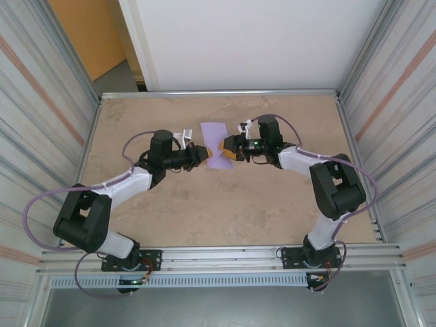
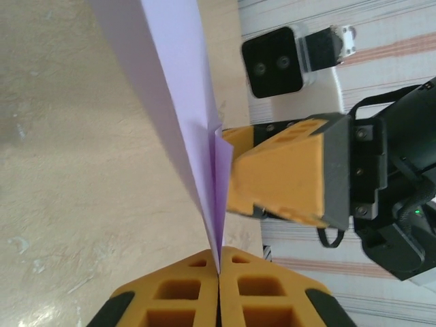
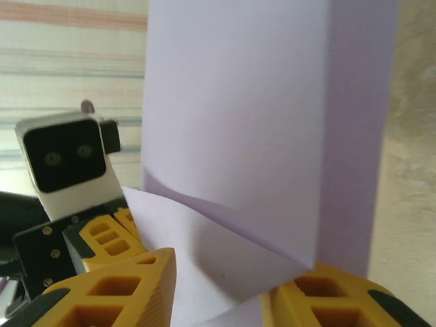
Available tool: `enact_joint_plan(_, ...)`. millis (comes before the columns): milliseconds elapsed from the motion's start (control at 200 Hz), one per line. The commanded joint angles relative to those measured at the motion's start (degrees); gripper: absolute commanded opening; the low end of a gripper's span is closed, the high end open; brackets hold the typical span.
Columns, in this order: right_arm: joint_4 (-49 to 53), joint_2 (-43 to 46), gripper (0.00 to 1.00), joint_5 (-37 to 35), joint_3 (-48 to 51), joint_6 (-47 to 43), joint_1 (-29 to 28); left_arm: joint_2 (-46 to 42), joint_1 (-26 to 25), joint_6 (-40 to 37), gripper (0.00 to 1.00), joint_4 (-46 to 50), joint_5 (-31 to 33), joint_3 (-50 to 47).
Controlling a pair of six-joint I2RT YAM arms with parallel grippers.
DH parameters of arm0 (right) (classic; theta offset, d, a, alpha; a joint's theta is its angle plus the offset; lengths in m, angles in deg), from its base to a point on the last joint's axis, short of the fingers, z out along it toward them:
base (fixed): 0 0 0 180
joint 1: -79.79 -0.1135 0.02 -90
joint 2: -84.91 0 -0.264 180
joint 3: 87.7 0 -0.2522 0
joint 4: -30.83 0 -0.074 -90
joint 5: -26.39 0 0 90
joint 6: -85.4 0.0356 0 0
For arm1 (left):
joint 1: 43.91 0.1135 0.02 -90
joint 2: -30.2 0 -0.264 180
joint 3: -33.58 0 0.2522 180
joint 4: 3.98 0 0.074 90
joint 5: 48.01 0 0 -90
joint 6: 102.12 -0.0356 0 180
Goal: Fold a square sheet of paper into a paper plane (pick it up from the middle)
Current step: Turn over the paper at the center of the table.
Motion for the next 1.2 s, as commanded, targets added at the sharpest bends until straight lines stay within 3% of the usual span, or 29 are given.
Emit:
enact_joint_plan(0,5.5,3.4,0.41,-3.6,1.2,-4.2,2.7,-0.4,0.6,-4.7,0.08,6.2,1.6,2.2)
enact_joint_plan(215,16.5,7.8,0.42,-12.1,1.0,-11.3,6.9,-2.1,0.5,-18.6,0.08,32.8,13.0,9.5)
enact_joint_plan(336,22.5,10.4,0.42,-18.2,0.2,-15.8,6.9,-1.5,-1.7,-26.5,0.08,49.3,26.7,16.6)
enact_joint_plan(416,24.4,11.6,0.42,-21.4,0.4,-17.0,6.9,0.3,-4.6,-29.6,0.08,58.3,39.4,22.1)
enact_joint_plan(616,27.0,13.1,0.41,-26.4,0.9,-18.1,7.0,7.7,-10.8,-29.4,0.07,70.1,62.2,31.4)
enact_joint_plan(777,28.1,14.8,0.41,-30.2,2.3,-17.6,7.5,16.2,-15.5,-27.4,0.07,76.4,73.3,38.0)
enact_joint_plan(847,28.0,16.0,0.42,-31.4,3.5,-17.1,8.2,19.9,-17.2,-26.3,0.07,78.1,74.7,40.7)
enact_joint_plan(982,27.8,17.3,0.42,-32.1,4.9,-16.3,9.2,25.5,-20.0,-25.4,0.09,76.4,70.8,43.4)
enact_joint_plan(1087,27.9,17.8,0.42,-32.3,5.5,-15.7,9.8,28.3,-21.5,-25.2,0.12,72.6,64.4,43.9)
enact_joint_plan(1198,27.9,18.2,0.42,-32.0,6.1,-15.3,10.4,29.0,-21.4,-25.0,0.17,66.3,53.2,42.2)
